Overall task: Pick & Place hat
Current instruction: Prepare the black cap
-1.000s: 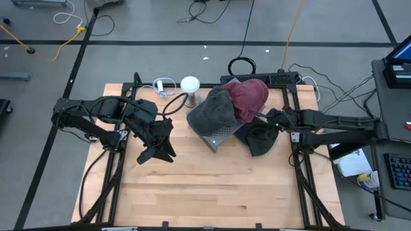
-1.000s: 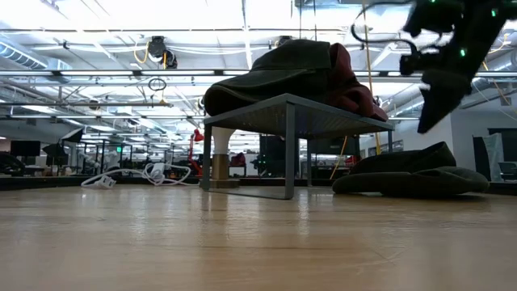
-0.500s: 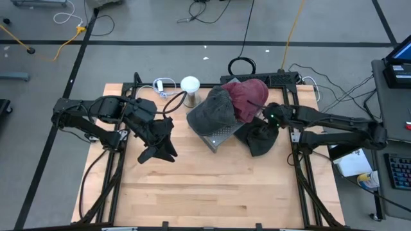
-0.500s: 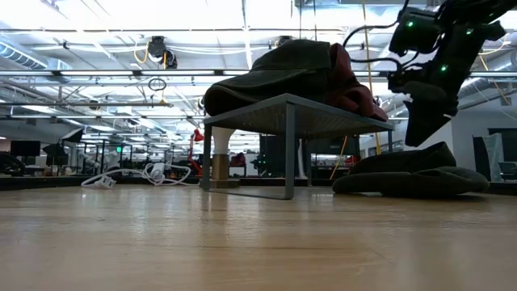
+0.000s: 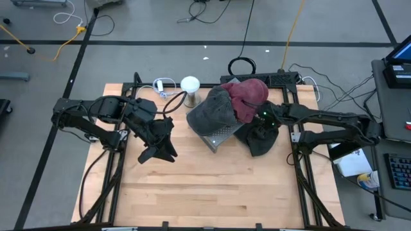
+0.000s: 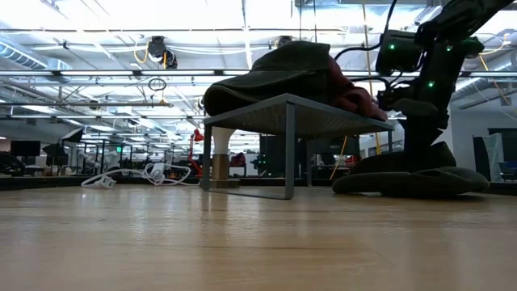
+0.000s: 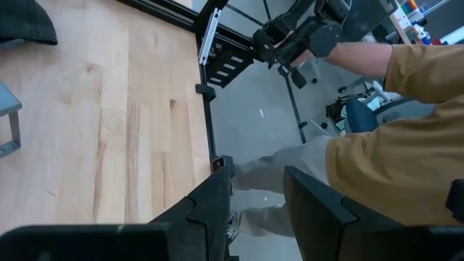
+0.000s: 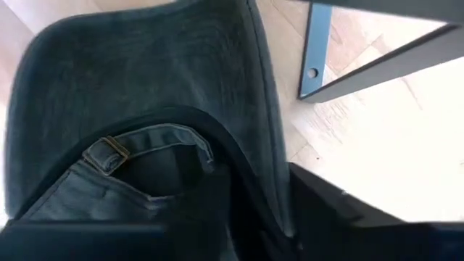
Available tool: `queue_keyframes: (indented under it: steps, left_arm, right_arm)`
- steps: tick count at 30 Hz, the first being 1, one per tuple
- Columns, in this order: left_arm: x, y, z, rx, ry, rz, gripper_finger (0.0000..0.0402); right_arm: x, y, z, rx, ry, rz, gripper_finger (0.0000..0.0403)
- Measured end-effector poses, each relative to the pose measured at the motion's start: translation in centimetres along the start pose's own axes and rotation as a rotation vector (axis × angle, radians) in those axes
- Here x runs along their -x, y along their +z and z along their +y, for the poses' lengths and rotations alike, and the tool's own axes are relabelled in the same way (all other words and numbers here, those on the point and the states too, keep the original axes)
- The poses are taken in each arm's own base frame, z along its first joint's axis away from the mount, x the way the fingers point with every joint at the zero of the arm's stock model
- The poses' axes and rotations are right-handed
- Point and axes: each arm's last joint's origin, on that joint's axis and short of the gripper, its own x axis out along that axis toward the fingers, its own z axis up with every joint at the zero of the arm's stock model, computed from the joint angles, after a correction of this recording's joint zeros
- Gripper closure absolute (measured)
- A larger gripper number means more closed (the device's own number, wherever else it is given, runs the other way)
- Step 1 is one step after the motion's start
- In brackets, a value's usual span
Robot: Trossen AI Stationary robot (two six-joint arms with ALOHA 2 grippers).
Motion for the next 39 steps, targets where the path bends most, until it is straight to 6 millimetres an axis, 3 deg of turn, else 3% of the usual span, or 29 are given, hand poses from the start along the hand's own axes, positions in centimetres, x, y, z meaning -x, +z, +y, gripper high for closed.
queue_keyframes:
  steps: [4, 6, 17, 23, 32, 39]
  left_arm:
    - [0.0, 0.0, 0.0, 0.007, 0.000, 0.000, 0.0270]
    - [0.0, 0.0, 0.0, 0.004, 0.000, 0.000, 0.0270]
    - [0.0, 0.0, 0.0, 0.001, 0.000, 0.000, 0.0270]
    - [0.0, 0.0, 0.0, 0.002, 0.000, 0.000, 0.0270]
    - [0.0, 0.0, 0.0, 0.032, 0.001, -0.001, 0.0270]
    - [0.0, 0.0, 0.0, 0.019, 0.000, -0.002, 0.0270]
  right_arm:
    - [0.6, -0.1, 0.1, -0.012, 0.015, -0.029, 0.0363]
    - [1.1, -0.2, 0.1, -0.028, 0.025, -0.053, 0.0388]
    - [4.2, -2.0, 0.1, -0.266, 0.208, -0.079, 0.0394]
    - [6.6, -2.9, 1.2, -0.333, 0.273, 0.034, 0.0395]
    - [10.1, -3.6, 4.6, -0.364, 0.475, 0.167, 0.0395]
    - [12.5, -3.7, 8.3, -0.390, 0.807, 0.177, 0.0395]
